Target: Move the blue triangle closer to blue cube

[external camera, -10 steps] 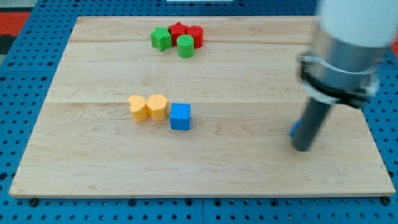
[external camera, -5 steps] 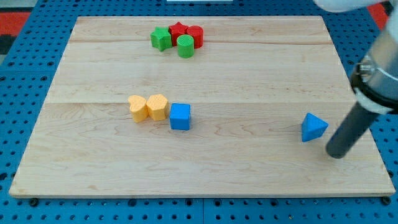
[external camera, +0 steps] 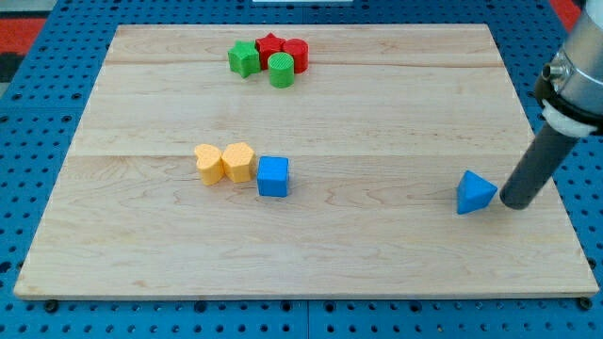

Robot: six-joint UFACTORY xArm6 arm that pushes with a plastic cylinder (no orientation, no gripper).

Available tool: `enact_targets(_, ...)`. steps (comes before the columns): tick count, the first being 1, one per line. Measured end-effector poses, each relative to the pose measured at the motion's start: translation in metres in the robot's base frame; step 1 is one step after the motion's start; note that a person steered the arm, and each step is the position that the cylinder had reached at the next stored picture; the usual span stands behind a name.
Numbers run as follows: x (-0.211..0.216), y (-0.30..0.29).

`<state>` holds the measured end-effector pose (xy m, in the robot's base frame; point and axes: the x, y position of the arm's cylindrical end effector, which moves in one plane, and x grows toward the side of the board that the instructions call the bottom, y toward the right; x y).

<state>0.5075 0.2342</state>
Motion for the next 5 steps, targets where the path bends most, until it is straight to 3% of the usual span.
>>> enact_targets(1,-0.011,0.0)
enact_targets(3,0.018,-0.039)
enact_targets(5,-0.004,-0.165)
